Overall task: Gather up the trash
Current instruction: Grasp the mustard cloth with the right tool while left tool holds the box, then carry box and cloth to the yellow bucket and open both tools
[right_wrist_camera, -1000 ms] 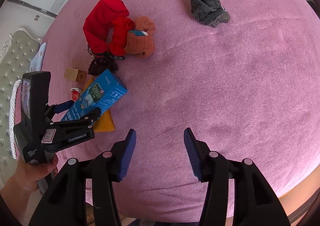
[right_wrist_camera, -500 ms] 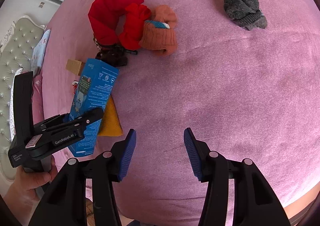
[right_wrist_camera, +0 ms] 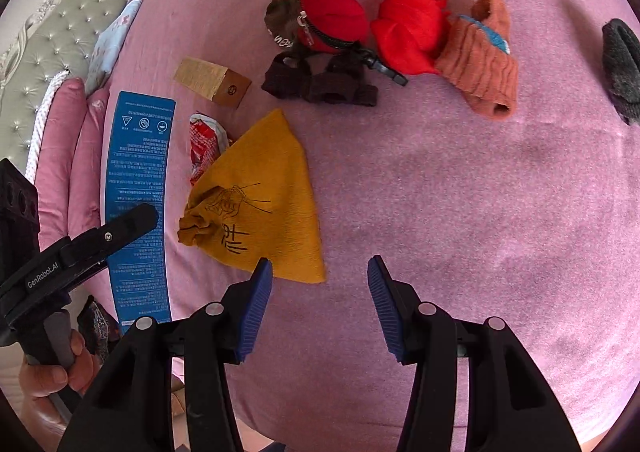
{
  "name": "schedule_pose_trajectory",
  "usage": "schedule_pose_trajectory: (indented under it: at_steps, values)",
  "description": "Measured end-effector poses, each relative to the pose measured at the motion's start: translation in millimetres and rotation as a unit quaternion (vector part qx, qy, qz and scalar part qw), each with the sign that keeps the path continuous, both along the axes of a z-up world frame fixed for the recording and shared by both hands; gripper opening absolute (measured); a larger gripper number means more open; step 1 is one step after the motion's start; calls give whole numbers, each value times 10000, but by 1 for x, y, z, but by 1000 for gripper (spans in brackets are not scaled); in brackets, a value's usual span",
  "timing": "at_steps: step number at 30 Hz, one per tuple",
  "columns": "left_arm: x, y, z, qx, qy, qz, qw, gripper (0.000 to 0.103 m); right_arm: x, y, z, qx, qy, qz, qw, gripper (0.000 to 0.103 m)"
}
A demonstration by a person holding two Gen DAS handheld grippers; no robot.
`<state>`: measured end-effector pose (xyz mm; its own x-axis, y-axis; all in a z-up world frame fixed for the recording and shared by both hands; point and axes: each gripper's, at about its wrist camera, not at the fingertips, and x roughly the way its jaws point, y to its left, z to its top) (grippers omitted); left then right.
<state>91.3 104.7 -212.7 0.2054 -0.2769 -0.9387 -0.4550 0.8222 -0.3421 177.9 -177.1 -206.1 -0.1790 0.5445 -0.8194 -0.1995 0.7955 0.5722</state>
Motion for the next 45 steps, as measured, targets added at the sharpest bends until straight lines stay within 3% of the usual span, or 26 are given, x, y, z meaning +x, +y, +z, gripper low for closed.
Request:
schedule_pose_trajectory:
  at_steps: [6, 8, 17, 19, 20, 23, 34, 45]
  values:
    - [-20, 14, -7, -162, 9, 394, 9991, 54, 18, 36, -8, 236, -108, 241, 9994, 50]
    - [-26, 17, -8, -198, 5, 452, 9988, 54, 23, 45, -12, 234, -155, 335, 9990, 55]
    - [-32, 11, -18, -141, 46, 384, 9992, 54, 29, 57, -35, -18, -106, 526, 9986, 64]
    - [-35, 11, -20, -146, 80, 414, 9990, 54, 25, 58, -31, 32, -165, 606, 9980, 44]
    - [-36, 10, -21, -137, 108, 424, 9989, 54, 23, 63, -30, 1, -194, 665, 9976, 26]
    - [-39, 8, -23, -81, 172, 437, 9989, 54, 18, 64, -23, 10, -448, 808, 9957, 7]
    - [-55, -12, -6, -161, 69, 272, 9995, 54, 0, 25, 15, 190, -419, 340, 9984, 5]
    - [-68, -73, 16, -214, -94, -610, 9979, 54, -33, -49, 51, -73, -606, -476, 9970, 5]
